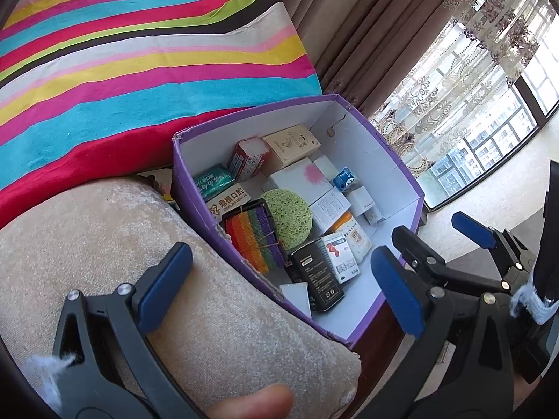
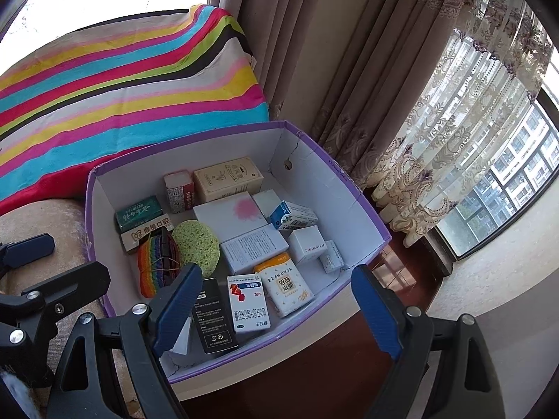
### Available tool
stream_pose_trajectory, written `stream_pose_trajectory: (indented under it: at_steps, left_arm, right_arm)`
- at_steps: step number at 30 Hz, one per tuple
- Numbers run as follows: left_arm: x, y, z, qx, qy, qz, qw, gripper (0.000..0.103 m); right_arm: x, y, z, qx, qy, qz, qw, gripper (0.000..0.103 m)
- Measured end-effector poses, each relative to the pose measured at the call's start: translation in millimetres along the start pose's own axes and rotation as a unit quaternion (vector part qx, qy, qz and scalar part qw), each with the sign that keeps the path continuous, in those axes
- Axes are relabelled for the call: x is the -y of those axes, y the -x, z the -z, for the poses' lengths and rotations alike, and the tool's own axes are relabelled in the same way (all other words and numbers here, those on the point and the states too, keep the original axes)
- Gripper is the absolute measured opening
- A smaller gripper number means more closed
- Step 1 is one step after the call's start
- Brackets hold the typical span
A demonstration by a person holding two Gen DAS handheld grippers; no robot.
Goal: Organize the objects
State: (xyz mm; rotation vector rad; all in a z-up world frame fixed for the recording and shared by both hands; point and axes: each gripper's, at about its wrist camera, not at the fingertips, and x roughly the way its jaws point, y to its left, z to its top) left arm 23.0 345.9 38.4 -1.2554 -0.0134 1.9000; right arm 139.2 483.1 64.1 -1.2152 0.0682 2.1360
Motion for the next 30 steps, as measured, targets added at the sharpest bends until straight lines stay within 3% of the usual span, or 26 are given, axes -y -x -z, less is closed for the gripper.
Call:
stream_pose_trajectory:
  at_steps: [30]
  left_arm:
    - [-8.0, -1.8, 1.4, -0.015, 0.006, 0.016, 0.9997, 0.102]
  right_arm:
    - [-5.9, -1.1, 0.3, -0.007, -0.001, -0.008, 1.000, 0.088]
